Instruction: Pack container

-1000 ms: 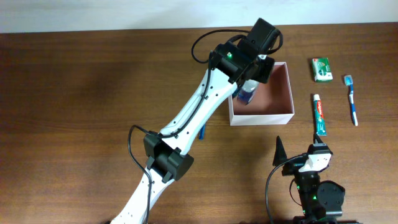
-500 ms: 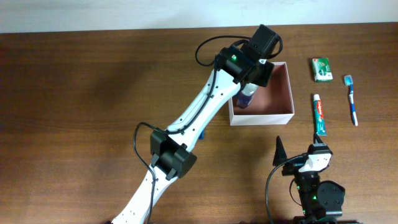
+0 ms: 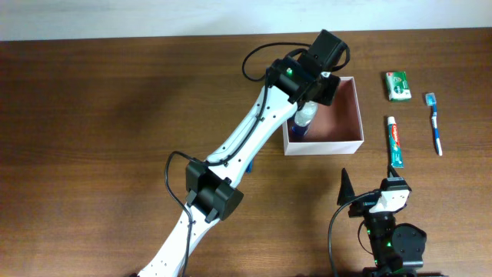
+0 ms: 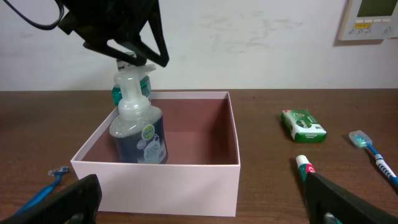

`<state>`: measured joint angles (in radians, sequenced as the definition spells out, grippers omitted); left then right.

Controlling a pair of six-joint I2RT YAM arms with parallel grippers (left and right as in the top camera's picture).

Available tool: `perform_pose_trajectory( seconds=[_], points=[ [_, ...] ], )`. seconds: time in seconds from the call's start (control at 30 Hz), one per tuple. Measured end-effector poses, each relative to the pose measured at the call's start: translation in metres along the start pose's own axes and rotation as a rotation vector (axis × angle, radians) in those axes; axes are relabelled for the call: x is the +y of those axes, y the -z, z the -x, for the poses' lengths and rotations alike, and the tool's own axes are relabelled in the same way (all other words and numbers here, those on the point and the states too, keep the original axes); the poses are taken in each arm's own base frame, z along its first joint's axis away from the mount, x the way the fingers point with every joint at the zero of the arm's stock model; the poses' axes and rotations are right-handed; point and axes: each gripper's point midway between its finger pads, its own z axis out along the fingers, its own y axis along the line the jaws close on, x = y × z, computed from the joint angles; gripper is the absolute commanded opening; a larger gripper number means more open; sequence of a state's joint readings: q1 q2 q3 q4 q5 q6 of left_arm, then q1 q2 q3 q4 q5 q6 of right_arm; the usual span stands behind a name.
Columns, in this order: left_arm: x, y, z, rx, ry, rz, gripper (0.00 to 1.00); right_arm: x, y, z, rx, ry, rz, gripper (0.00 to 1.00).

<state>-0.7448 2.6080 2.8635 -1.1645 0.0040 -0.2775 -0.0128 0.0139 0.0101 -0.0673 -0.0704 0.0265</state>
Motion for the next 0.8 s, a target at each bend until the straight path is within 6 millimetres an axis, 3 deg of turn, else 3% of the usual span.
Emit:
perform_pose_trajectory(
  seconds=[0.13,0.23,0.37,0.47,0.6,0.7,0.77,0.8],
  points=[
    [-0.001,0.005,0.006,-0.02,-0.011,-0.006,0.51,0.0,0.0,0.0,0.0,0.0,0.0,0.99],
    [-0.005,0.019,0.02,-0.071,-0.027,-0.025,0.55,0.0,0.0,0.0,0.0,0.0,0.0,0.99],
    [-0.004,0.052,0.045,-0.161,-0.043,-0.036,0.56,0.0,0.0,0.0,0.0,0.0,0.0,0.99],
    [0.011,0.086,0.06,-0.217,-0.038,0.009,0.6,0.0,0.0,0.0,0.0,0.0,0.0,0.99],
    [0.059,0.144,0.077,-0.291,0.004,0.153,0.73,0.0,0.0,0.0,0.0,0.0,0.0,0.99],
    [0.123,0.199,0.078,-0.328,0.071,0.348,0.8,0.0,0.0,0.0,0.0,0.0,0.0,0.99],
    [0.161,0.222,0.072,-0.32,0.113,0.463,0.86,0.0,0.0,0.0,0.0,0.001,0.0,0.99],
    [0.181,0.231,0.068,-0.314,0.136,0.511,0.94,0.0,0.0,0.0,0.0,0.0,0.0,0.99]
  ],
)
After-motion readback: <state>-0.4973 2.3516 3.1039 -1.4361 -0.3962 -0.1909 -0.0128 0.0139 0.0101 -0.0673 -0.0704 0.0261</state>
